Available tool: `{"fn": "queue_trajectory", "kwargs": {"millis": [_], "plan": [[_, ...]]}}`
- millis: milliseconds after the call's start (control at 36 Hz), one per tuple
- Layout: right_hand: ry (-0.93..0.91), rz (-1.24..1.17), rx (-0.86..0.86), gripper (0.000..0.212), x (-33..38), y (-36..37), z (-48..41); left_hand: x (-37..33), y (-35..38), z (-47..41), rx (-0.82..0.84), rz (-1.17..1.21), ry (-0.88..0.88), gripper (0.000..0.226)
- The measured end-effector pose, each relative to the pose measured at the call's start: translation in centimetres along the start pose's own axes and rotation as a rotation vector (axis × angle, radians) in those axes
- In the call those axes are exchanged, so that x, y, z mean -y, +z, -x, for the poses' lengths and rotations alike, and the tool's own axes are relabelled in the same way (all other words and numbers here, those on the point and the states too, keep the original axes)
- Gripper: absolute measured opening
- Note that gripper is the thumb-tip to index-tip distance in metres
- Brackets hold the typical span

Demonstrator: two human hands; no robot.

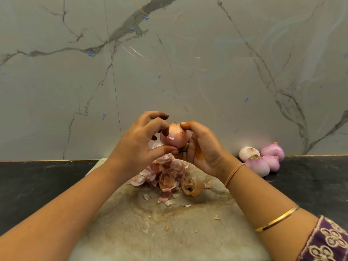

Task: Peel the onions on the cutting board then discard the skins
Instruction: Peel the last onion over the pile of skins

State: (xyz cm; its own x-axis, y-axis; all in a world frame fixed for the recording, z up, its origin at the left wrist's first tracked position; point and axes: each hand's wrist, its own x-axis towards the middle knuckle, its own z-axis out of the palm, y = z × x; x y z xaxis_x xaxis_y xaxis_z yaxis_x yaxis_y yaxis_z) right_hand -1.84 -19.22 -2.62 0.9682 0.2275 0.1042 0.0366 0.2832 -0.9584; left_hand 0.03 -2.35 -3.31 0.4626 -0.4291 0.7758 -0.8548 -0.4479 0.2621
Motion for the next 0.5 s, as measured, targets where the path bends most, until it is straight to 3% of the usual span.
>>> {"fn": "queue_trajectory", "kwargs": {"millis": [222,333,389,500], "plan": [[0.004,-0.06,0.042,0.031,0.3,-0.05,0.15,-0.23,0.11,-0.02,-0.024,-0.042,0.002,0.031],[-0.013,-0.06,0.021,0.036,0.26,0.18,0.07,-0.28,0.05,-0.13,-0.089,-0.013,-0.038,0.046],[-0.066,-0.033,-0.022,0.038,0.14,0.2,-0.08,-0.43,-0.04,-0.15,-0.129,-0.006,-0.109,0.057],[-0.14,0.021,-0.063,0.023,0.31,0.01,-0.03,-0.94,-0.2,-0.24,-0.156,0.062,-0.325,0.066]]}}
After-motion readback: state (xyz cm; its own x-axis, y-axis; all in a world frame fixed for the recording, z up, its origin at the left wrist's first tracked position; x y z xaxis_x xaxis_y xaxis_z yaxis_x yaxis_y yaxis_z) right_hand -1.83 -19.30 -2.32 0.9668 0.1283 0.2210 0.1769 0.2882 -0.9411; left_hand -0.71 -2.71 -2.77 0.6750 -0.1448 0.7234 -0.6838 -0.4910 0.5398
